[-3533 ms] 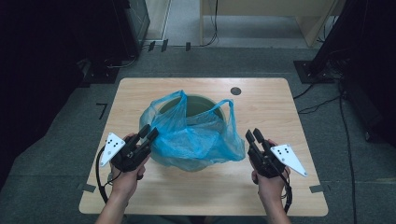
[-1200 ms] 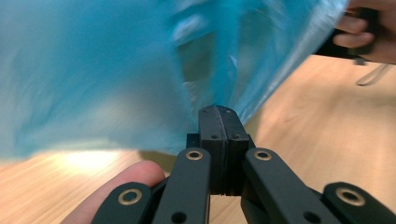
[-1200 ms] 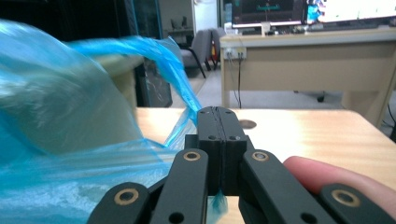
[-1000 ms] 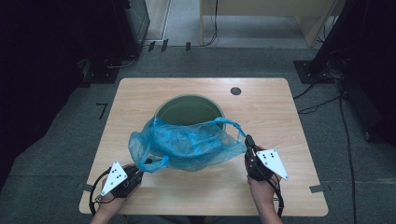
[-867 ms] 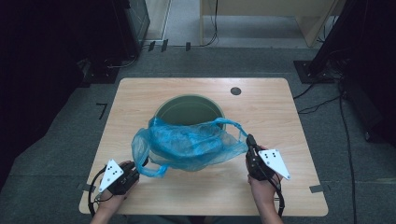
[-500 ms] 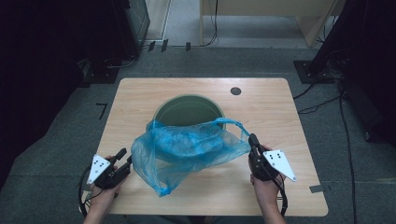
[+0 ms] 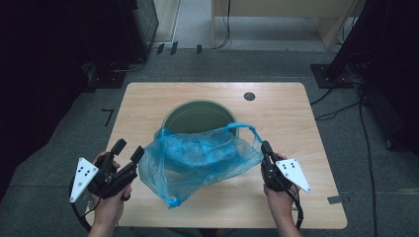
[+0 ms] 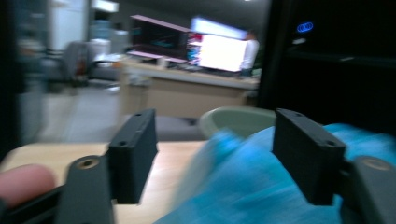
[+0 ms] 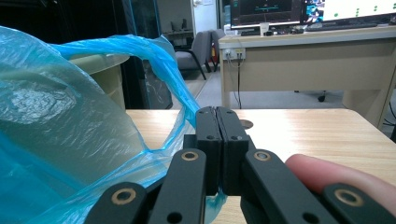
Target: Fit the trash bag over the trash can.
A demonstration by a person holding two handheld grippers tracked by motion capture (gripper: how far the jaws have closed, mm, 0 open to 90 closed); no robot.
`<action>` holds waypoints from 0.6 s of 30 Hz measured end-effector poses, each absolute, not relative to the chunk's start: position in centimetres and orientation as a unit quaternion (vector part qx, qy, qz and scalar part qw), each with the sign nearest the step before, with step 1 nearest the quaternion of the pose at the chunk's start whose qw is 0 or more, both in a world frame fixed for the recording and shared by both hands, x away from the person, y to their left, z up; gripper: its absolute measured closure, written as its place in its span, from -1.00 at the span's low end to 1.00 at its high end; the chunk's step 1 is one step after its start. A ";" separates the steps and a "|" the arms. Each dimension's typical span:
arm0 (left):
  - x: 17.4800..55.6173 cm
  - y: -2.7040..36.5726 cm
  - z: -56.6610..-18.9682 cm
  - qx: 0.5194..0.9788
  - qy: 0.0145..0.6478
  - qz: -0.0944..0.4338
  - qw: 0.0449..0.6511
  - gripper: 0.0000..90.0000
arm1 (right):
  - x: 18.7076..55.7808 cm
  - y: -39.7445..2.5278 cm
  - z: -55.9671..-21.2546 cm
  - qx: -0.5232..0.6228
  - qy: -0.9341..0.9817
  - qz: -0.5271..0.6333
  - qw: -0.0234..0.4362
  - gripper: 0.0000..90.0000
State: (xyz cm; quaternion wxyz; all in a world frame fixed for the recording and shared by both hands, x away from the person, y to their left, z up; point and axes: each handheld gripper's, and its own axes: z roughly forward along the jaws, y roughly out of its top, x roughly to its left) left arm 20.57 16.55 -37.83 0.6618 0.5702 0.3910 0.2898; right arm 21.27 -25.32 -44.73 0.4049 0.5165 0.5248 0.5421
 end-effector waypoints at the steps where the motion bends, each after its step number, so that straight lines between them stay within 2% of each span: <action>1: 20.5 16.1 -37.5 0.579 0.386 0.282 0.660 -0.44 | 21.2 -25.3 -44.7 0.516 0.525 0.542 0.405 1.00; 3: 20.4 14.7 -37.0 0.603 0.373 0.263 0.654 -0.62 | 21.2 -25.2 -44.7 0.513 0.527 0.542 0.407 1.00; 8: 20.4 12.3 -38.7 0.673 0.365 0.279 0.579 -0.66 | 21.1 -25.3 -44.5 0.512 0.524 0.545 0.409 1.00; 12: 20.6 12.4 -40.8 0.698 0.359 0.255 0.565 -0.60 | 21.1 -25.7 -44.3 0.515 0.517 0.543 0.415 1.00; 16: 21.0 13.4 -42.2 0.701 0.373 0.253 0.552 0.36 | 21.1 -26.0 -44.2 0.518 0.513 0.541 0.420 1.00; 18: 21.6 13.8 -42.8 0.704 0.386 0.241 0.545 0.68 | 21.2 -26.0 -44.2 0.521 0.512 0.539 0.420 1.00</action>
